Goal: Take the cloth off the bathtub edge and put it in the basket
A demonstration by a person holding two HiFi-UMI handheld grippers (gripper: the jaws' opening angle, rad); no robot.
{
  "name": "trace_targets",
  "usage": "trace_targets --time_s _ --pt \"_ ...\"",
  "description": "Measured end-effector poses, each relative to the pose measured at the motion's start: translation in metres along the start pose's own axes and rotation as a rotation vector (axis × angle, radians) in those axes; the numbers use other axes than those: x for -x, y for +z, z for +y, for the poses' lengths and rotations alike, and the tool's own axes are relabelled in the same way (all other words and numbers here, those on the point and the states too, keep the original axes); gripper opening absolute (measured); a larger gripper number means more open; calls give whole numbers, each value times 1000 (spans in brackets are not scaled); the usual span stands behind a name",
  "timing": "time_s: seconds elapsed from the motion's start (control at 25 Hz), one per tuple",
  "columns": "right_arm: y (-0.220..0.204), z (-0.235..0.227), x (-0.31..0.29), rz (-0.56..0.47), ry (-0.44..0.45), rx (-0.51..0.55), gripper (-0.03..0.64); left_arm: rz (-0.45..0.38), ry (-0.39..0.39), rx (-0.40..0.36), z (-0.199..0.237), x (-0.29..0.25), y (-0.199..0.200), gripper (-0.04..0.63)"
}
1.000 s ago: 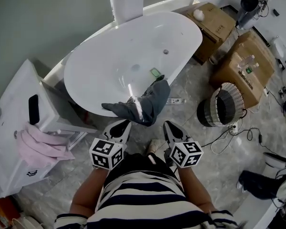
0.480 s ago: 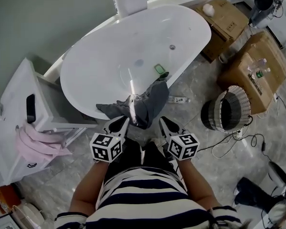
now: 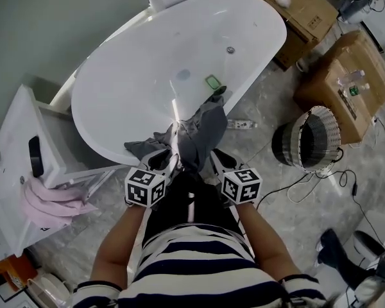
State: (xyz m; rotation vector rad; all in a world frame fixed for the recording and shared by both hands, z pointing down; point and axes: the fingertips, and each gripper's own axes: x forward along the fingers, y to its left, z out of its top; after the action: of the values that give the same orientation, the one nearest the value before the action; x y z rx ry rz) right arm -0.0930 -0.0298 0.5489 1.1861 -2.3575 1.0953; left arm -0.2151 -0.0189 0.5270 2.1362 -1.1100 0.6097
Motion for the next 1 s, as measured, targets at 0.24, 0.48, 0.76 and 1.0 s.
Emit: trace_targets --time_s 0.24,0.48,0.76,1.0 --pt "4 -8 -20 43 -32 -7 29 76 -45 -46 7 -30 4 109" --pt "4 -19 -40 92 -75 3 31 159 -113 -19 25 -53 -3 109" --pt "4 -35 -63 155 -128 33 181 247 -136 -12 49 -75 -15 129" --pt "11 -54 -81 178 -227 98 279 312 -85 18 80 -89 -27 166"
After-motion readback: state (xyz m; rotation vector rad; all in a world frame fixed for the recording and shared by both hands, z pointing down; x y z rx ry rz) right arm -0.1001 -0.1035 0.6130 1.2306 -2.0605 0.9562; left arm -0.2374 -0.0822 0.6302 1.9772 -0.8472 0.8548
